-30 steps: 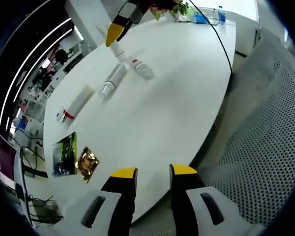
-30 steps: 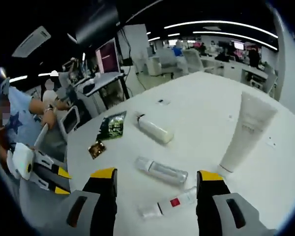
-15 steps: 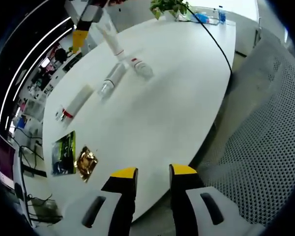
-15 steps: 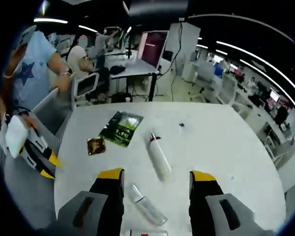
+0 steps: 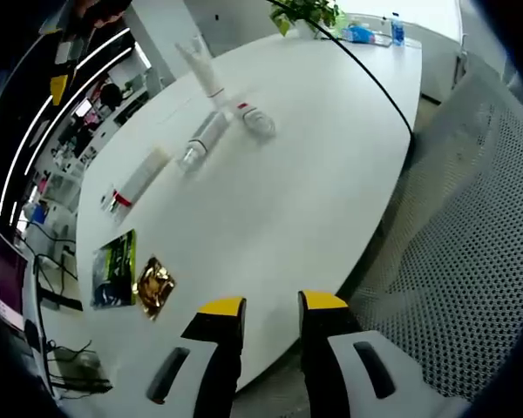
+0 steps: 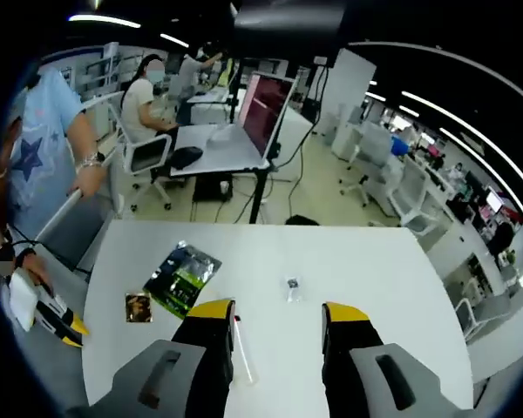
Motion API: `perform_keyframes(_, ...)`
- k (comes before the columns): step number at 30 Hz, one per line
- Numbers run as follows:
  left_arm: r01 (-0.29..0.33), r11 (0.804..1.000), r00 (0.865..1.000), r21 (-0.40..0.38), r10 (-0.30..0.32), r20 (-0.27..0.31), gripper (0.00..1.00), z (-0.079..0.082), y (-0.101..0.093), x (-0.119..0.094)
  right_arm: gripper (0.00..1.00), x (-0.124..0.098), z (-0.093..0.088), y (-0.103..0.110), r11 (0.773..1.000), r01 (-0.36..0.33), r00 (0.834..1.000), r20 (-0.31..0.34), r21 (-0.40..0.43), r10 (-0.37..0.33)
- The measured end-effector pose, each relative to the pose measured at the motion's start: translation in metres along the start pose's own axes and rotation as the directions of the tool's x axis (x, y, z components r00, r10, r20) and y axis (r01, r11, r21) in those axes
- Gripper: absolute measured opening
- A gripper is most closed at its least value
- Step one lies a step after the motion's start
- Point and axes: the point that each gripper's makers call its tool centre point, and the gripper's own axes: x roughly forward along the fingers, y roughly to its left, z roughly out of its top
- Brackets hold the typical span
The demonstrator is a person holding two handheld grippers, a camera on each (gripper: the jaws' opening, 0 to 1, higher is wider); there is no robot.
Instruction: Arrange the skincare products in the storage area until every visible bottle or jar stands upright without overlapping.
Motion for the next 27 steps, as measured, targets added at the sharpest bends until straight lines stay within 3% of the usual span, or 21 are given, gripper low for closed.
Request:
perform_keyframes(2, -0.001, 1.000, 1.000, 0.001, 0.001, -0.002, 0.26, 0.000, 0.000, 0.000, 0.37, 0.012, -0.003, 0.001, 0.998, -0.018, 0.999, -0.037, -0.055, 0.016)
perform_keyframes(4, 0.002, 1.000, 1.000, -0.007, -0.002, -0.010, 0.26, -0.002, 0.000, 0.001, 0.43, 0.029, -0.013, 0.013, 0.996, -0.076, 0.994, -0.079, -0.049, 0.073)
perform_keyframes(6, 0.001, 1.000, 1.000, -0.008, -0.001, -0.013, 0.26, -0.003, 0.000, 0.001, 0.46, 0.049, -0.034, 0.022, 0.990, -0.124, 0.979, -0.171, -0.073, 0.111)
perform_keyframes(9, -0.001, 1.000, 1.000, -0.016, 0.001, -0.011, 0.24, -0.002, 0.001, 0.001, 0.46, 0.072, -0.055, 0.034, 0.978, -0.190, 0.956, -0.240, -0.081, 0.166)
perform_keyframes(12, -0.004, 1.000, 1.000, -0.025, 0.004, -0.016, 0.23, -0.004, 0.002, 0.001, 0.56, 0.090, -0.070, 0.042, 0.973, -0.222, 0.940, -0.279, -0.066, 0.196)
perform_keyframes(14, -0.006, 1.000, 1.000, -0.026, 0.006, -0.014, 0.21, -0.003, 0.002, 0.001, 0.54, 0.102, -0.079, 0.043, 0.971, -0.229, 0.936, -0.290, -0.069, 0.200)
perform_keyframes(17, 0.005, 0.999, 1.000, -0.041, -0.006, -0.012, 0.19, -0.004, 0.000, 0.001, 0.54, 0.115, -0.102, 0.049, 0.960, -0.279, 0.901, -0.350, -0.013, 0.257)
perform_keyframes(20, 0.016, 0.998, 1.000, -0.063, -0.015, 0.022, 0.18, 0.002, -0.001, 0.001, 0.52, 0.125, -0.112, 0.045, 0.961, -0.277, 0.901, -0.350, -0.011, 0.256)
perform_keyframes(22, 0.016, 0.998, 1.000, -0.066, -0.016, 0.008, 0.18, -0.001, -0.001, 0.001, 0.52, 0.131, -0.122, 0.048, 0.956, -0.289, 0.889, -0.359, 0.041, 0.285)
perform_keyframes(27, 0.030, 0.998, 1.000, -0.063, -0.030, 0.004, 0.15, -0.003, -0.005, 0.002, 0.53, 0.135, -0.136, 0.051, 0.948, -0.315, 0.868, -0.395, 0.035, 0.302)
